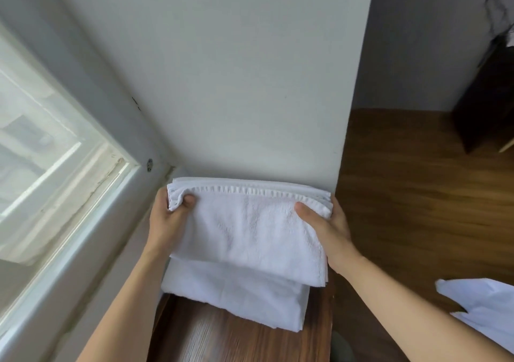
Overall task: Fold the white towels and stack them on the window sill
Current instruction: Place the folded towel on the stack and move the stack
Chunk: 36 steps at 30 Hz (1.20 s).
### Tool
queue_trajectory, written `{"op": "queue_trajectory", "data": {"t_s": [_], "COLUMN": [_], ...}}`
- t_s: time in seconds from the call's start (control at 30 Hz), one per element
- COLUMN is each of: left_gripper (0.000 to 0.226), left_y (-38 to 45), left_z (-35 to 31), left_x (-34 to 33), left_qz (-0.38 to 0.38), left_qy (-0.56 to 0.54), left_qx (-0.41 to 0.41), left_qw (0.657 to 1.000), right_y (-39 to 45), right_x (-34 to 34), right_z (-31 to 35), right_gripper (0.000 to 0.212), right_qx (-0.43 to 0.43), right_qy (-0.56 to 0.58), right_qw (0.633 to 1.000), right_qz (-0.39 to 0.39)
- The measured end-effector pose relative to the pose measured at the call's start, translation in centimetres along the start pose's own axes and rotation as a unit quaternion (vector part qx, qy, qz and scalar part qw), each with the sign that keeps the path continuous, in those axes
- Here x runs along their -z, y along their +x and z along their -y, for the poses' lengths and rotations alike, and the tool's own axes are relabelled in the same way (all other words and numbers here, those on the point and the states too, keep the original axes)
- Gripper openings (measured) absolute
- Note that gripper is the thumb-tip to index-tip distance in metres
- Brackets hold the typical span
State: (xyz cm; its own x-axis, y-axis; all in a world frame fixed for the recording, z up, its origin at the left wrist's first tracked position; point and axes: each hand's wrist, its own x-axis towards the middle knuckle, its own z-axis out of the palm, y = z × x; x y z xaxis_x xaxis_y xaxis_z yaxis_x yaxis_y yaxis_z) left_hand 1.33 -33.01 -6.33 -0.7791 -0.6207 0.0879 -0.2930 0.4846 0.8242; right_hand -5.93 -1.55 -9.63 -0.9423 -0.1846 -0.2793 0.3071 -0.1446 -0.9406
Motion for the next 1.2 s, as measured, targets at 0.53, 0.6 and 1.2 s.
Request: {"op": "queue_trajectory", "data": {"t_s": [0.53, 0.6, 1.2], "left_gripper": [0.059, 0.053, 0.032], "left_y": [7.0, 7.0, -0.5], "left_z": [-0.5, -0.8, -4.1], "left_x": [-4.9, -5.0, -10.3], "left_qz": [0.132, 0.128, 0.044], "left_qy": [0.236, 0.230, 0.544], "left_qx": [0.131, 0.133, -0.117], "left_qw": [0.954, 0.955, 0.829], "right_y": [6.1, 6.2, -0.4], "right_x": [-0.6, -0.4, -3.2], "right_z": [-3.4, -3.3, -3.7], "right_gripper": [0.065, 0.052, 0.062], "right_qx": [-0.232, -0.252, 0.228], "right_qy": [-0.011, 0.006, -0.456], "right_qw": [0.973, 0.967, 0.842], "right_qz": [-0.009, -0.016, -0.179]}}
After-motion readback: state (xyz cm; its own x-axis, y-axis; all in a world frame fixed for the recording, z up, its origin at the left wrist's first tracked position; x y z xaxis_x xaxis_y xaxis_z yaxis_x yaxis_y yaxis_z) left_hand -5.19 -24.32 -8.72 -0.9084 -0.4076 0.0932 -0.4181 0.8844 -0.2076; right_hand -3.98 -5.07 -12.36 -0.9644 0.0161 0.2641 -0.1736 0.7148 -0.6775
